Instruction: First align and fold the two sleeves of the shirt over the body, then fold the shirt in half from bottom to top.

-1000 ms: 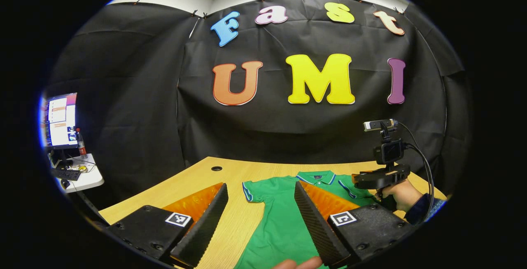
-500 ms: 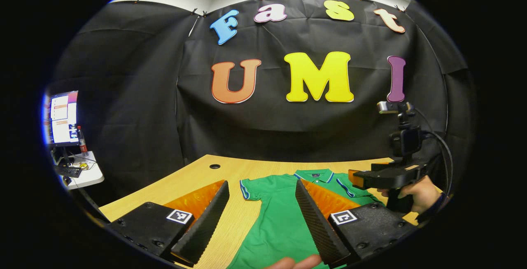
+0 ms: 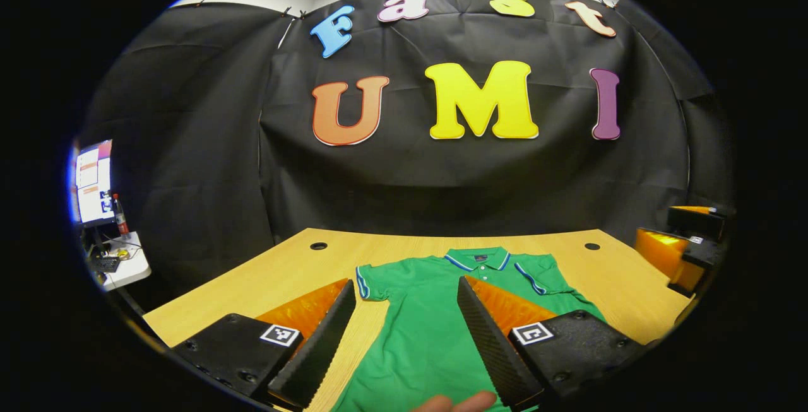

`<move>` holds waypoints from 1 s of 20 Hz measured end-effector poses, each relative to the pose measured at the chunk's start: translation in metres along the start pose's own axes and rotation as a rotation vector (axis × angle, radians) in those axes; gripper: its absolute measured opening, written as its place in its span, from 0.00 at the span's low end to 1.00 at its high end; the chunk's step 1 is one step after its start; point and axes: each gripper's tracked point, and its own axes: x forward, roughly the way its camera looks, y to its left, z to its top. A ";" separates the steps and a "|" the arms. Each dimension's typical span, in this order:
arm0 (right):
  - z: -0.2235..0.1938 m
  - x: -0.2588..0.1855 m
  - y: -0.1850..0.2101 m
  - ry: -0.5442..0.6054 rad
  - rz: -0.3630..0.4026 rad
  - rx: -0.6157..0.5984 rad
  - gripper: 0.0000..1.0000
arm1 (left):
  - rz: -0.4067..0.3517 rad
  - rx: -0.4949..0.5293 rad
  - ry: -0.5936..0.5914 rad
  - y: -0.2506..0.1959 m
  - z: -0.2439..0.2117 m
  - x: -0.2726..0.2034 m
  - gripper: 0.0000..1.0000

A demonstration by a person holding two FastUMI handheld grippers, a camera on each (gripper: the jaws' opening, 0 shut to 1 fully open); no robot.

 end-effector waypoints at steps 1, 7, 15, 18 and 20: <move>-0.004 -0.016 -0.004 -0.015 0.011 -0.001 0.95 | 0.006 -0.008 -0.001 0.001 -0.003 0.002 1.00; -0.049 -0.058 -0.035 0.034 0.013 0.044 0.95 | -0.001 0.035 -0.019 -0.027 -0.007 -0.002 1.00; -0.058 -0.063 -0.030 0.024 0.063 0.078 0.96 | -0.010 0.089 -0.029 -0.042 0.005 0.017 1.00; -0.057 -0.067 -0.027 0.010 0.072 0.072 0.95 | 0.025 0.101 -0.033 -0.029 0.022 0.049 1.00; -0.059 -0.066 -0.025 0.009 0.087 0.079 0.95 | 0.017 0.108 -0.025 -0.023 0.024 0.086 0.95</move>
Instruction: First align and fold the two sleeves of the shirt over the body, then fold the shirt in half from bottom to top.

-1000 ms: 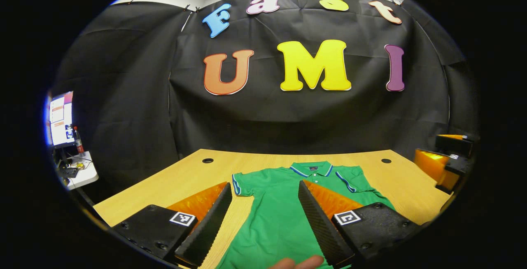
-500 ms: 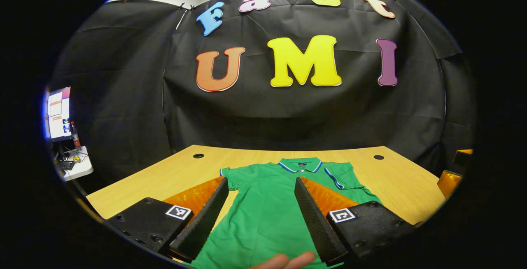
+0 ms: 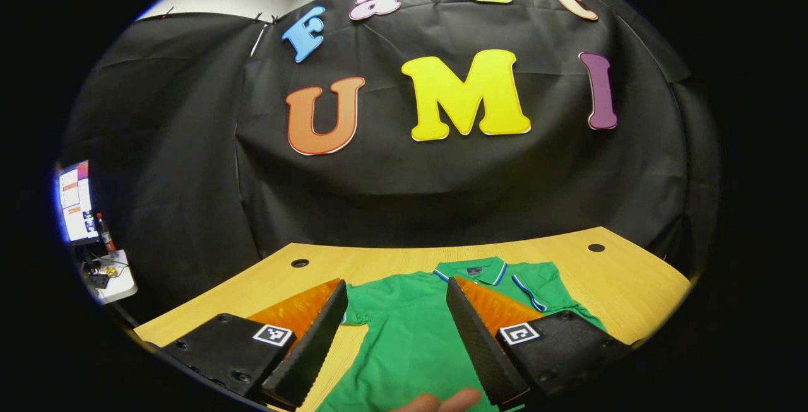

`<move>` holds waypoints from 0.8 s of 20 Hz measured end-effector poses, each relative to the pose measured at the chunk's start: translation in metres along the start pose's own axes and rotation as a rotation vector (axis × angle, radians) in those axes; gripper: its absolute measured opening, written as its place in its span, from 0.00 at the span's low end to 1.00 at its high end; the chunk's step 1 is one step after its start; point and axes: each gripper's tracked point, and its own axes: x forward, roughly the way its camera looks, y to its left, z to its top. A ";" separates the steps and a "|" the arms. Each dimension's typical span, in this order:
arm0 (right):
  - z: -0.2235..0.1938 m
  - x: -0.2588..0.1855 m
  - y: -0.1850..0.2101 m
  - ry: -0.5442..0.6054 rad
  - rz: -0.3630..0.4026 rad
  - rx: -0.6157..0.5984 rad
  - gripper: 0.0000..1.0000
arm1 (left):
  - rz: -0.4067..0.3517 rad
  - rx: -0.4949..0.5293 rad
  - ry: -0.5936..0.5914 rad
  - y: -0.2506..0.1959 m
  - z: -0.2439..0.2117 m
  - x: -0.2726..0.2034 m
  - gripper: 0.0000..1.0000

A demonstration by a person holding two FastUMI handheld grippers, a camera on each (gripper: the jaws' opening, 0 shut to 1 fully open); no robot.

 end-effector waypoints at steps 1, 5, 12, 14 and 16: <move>-0.001 0.001 -0.002 -0.002 -0.006 -0.005 0.95 | 0.007 -0.022 0.032 0.008 -0.007 0.020 1.00; -0.015 0.004 -0.008 0.025 -0.023 0.001 0.96 | 0.071 -0.053 0.139 0.060 -0.047 0.103 1.00; -0.024 0.010 0.001 0.026 -0.018 0.023 0.95 | 0.127 -0.196 0.346 0.128 -0.132 0.167 1.00; -0.024 0.010 0.011 0.018 0.001 0.011 0.95 | 0.119 -0.173 0.351 0.130 -0.141 0.178 1.00; -0.026 0.009 0.019 0.018 0.024 -0.004 0.96 | 0.119 -0.153 0.398 0.125 -0.162 0.184 1.00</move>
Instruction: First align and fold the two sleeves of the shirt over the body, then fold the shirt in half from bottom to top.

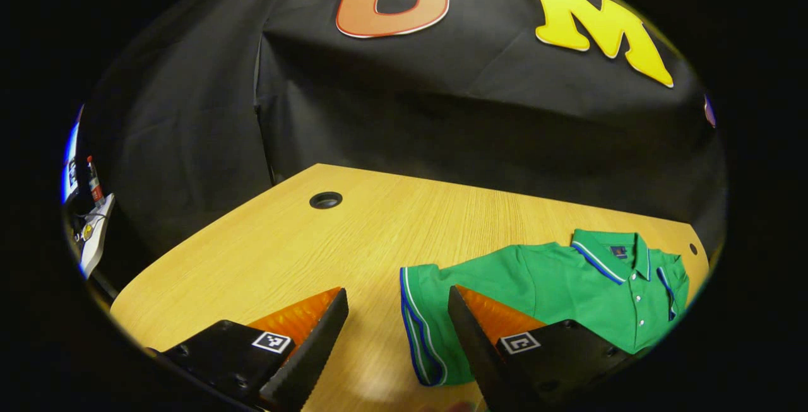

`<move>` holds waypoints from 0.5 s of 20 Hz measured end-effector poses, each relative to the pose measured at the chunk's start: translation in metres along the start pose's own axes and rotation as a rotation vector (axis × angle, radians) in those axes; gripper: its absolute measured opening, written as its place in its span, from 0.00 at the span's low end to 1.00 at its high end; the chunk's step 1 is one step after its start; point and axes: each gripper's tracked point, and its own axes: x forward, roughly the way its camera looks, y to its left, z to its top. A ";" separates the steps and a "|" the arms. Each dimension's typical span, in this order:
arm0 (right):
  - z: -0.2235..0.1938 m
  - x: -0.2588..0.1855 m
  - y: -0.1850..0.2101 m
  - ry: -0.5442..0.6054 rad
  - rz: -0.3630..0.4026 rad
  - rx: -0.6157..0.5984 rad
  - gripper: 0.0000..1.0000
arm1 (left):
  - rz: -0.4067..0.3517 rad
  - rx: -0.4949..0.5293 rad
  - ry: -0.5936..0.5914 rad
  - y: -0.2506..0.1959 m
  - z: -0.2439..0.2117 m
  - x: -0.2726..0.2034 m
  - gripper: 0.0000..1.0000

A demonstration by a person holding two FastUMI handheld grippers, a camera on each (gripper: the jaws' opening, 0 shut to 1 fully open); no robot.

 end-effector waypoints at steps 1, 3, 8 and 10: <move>-0.001 -0.001 0.001 0.003 0.003 -0.008 0.96 | -0.004 -0.003 0.035 -0.002 -0.009 0.005 1.00; 0.000 -0.001 0.001 0.001 0.001 -0.013 0.96 | -0.004 -0.003 0.061 -0.004 -0.017 0.007 1.00; -0.008 0.001 0.011 0.034 0.053 0.045 0.95 | -0.019 0.001 0.060 -0.009 -0.014 0.009 0.67; -0.005 0.000 0.008 0.024 0.044 0.036 0.96 | -0.049 -0.020 0.061 -0.017 -0.014 0.012 0.24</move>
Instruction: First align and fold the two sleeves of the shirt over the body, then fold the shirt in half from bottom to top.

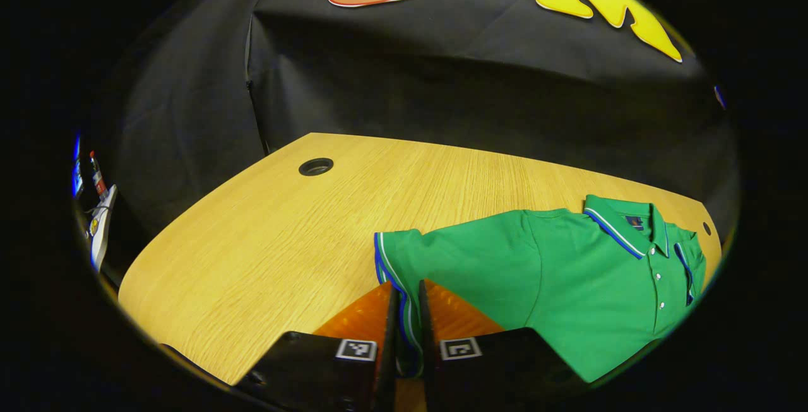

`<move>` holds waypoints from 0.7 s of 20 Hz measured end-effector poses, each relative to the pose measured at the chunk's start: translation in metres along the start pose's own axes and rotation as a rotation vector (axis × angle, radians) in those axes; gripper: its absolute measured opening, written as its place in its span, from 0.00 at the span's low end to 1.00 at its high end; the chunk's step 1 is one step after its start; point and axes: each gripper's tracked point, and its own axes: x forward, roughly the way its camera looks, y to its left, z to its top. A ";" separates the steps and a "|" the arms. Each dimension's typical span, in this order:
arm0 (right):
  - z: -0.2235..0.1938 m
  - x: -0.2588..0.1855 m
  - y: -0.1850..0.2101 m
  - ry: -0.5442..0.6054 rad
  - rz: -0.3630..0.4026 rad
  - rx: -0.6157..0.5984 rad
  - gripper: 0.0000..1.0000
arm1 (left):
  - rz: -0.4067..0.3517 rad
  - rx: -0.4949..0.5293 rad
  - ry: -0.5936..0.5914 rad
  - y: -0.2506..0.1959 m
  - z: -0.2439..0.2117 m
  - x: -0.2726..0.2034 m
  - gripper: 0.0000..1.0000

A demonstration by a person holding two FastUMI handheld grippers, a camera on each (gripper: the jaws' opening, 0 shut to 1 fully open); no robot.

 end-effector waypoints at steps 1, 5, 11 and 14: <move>0.002 -0.001 0.001 -0.007 0.001 0.000 0.95 | -0.003 -0.006 0.000 0.000 0.000 0.002 0.17; 0.000 -0.001 0.000 -0.011 0.000 0.001 0.96 | -0.002 -0.002 0.008 -0.006 0.001 0.000 0.09; -0.006 0.004 0.000 0.001 -0.005 0.012 0.96 | -0.028 0.008 -0.051 -0.030 0.029 -0.015 0.09; -0.011 0.006 0.005 0.014 -0.001 0.014 0.96 | -0.059 0.021 -0.059 -0.053 0.037 -0.025 0.09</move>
